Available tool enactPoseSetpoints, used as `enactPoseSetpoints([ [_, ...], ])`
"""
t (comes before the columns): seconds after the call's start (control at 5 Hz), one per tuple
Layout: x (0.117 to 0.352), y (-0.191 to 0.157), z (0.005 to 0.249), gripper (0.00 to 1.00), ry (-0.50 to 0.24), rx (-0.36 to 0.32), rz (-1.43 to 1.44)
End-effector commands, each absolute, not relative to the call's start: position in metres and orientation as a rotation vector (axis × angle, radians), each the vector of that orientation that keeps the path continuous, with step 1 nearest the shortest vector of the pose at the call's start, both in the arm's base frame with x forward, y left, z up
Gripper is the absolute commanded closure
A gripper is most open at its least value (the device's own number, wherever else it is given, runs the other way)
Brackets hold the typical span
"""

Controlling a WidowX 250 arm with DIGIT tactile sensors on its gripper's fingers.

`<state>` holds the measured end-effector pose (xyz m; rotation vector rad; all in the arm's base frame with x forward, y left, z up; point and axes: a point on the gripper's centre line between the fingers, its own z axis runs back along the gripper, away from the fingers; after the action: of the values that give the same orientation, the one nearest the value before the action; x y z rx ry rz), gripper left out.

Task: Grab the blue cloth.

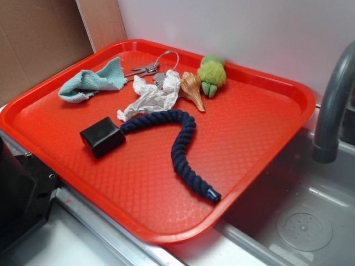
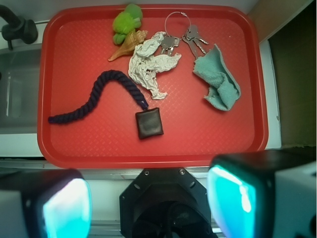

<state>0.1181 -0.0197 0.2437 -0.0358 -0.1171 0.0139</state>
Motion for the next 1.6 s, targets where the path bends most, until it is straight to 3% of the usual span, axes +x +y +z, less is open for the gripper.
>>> enactPoseSetpoints([
  [0.0, 0.118, -0.020, 0.244, 0.00, -0.117, -0.036, 0.014],
  [0.2, 0.142, 0.030, 0.209, 0.00, -0.136, -0.056, 0.265],
  [0.4, 0.170, 0.081, 0.177, 0.00, -0.246, -0.082, 0.512],
  [0.6, 0.172, 0.111, 0.139, 0.00, -0.222, -0.063, 0.764],
  [0.8, 0.168, 0.127, 0.114, 0.00, -0.229, -0.066, 0.857],
  [1.0, 0.165, 0.132, 0.093, 0.00, -0.271, -0.173, 0.679],
  [1.4, 0.165, 0.132, 0.093, 0.00, -0.271, -0.173, 0.679],
])
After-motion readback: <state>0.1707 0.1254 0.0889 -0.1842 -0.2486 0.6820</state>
